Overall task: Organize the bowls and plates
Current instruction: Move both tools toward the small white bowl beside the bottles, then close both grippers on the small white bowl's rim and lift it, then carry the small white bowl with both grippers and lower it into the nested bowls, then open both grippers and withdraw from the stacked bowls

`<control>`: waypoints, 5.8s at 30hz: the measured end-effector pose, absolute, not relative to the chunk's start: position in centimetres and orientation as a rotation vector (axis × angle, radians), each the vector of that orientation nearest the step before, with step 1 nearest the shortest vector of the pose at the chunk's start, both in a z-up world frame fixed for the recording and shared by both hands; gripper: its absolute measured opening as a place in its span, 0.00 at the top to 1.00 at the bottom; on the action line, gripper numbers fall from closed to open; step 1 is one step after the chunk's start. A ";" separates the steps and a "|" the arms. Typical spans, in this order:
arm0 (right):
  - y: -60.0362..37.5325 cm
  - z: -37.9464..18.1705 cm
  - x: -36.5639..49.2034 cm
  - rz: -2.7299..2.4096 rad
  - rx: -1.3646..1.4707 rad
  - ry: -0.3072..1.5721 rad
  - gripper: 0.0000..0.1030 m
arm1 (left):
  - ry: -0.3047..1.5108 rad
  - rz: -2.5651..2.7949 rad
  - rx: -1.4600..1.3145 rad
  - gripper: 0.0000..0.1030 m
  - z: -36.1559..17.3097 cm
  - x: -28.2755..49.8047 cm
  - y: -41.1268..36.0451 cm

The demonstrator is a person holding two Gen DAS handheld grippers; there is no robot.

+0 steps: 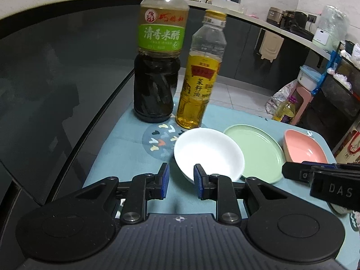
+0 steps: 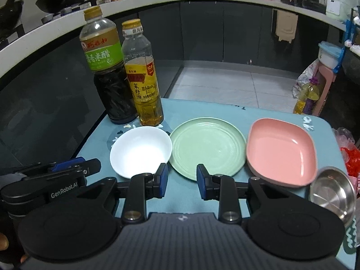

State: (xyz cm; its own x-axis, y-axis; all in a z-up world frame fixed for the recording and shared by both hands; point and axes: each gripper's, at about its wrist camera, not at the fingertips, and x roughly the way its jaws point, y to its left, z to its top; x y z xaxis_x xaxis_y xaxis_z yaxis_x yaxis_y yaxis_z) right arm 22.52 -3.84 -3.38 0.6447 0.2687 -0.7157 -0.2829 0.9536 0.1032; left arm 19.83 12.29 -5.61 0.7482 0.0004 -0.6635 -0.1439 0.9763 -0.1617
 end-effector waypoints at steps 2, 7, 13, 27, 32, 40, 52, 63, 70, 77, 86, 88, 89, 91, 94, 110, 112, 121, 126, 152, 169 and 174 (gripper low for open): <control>-3.3 -3.9 23.7 0.323 -0.018 0.834 0.79 | 0.729 0.084 -0.210 0.79 -6.0 20.7 12.6; -2.4 -5.4 26.4 0.330 -0.015 0.887 0.75 | 0.767 0.092 -0.206 0.79 -7.3 23.0 13.0; -1.9 -7.1 29.1 0.340 0.002 0.950 0.75 | 0.796 0.096 -0.190 0.79 -8.5 24.6 13.0; -0.5 -9.2 30.7 0.379 -0.023 0.970 0.75 | 0.848 0.056 -0.164 0.79 -10.5 26.3 12.1; -0.3 -9.9 31.1 0.393 -0.021 0.991 0.92 | 0.856 0.004 -0.157 0.82 -11.0 26.6 11.9; -0.1 -9.3 30.2 0.404 -0.056 0.958 0.98 | 0.837 0.013 -0.128 0.82 -10.3 25.6 11.2; -1.9 -6.8 27.3 0.404 -0.043 0.884 0.97 | 0.758 0.003 -0.093 0.82 -7.1 22.7 9.9; -3.6 -4.5 23.4 0.410 -0.022 0.816 0.96 | 0.698 -0.025 -0.084 0.82 -4.4 18.8 8.4; -5.3 -3.6 20.5 0.405 -0.004 0.800 0.96 | 0.685 -0.048 -0.078 0.82 -3.4 15.8 7.0; -6.4 -2.9 16.7 0.397 -0.008 0.777 0.96 | 0.663 -0.056 -0.070 0.82 -2.7 12.6 6.0; -7.6 -2.4 12.2 0.392 0.004 0.752 0.96 | 0.650 -0.079 -0.065 0.82 -2.5 8.4 5.3; -7.9 -2.5 11.3 0.393 0.008 0.755 0.96 | 0.654 -0.082 -0.065 0.82 -2.6 7.5 5.2; -8.0 -2.6 11.0 0.393 0.011 0.759 0.96 | 0.657 -0.083 -0.064 0.82 -2.7 7.2 5.1; -8.1 -2.9 10.3 0.393 0.014 0.766 0.96 | 0.663 -0.083 -0.062 0.82 -2.9 6.5 4.9; -8.2 -3.4 9.4 0.394 0.016 0.780 0.95 | 0.674 -0.081 -0.070 0.82 -3.1 5.7 4.8; -9.3 -4.7 6.2 0.391 0.032 0.805 0.95 | 0.727 -0.105 -0.067 0.82 -5.0 3.0 3.9; -9.4 -4.9 6.1 0.389 0.037 0.810 0.94 | 0.736 -0.103 -0.057 0.82 -5.2 2.9 3.6; -10.1 -6.2 5.6 0.374 0.061 0.846 0.94 | 0.769 -0.109 -0.044 0.82 -6.2 2.5 3.0; -10.4 -6.6 5.4 0.367 0.074 0.861 0.94 | 0.781 -0.114 -0.038 0.82 -6.5 2.4 2.8; -11.0 -7.2 5.2 0.346 0.093 0.854 0.93 | 0.776 -0.109 -0.046 0.82 -7.1 1.9 3.3; -12.1 -5.8 5.7 0.331 0.111 0.802 0.93 | 0.711 -0.123 -0.084 0.82 -4.8 1.7 4.5; -12.6 -4.7 6.9 0.303 0.106 0.767 0.93 | 0.689 -0.089 -0.077 0.81 -3.8 3.2 5.2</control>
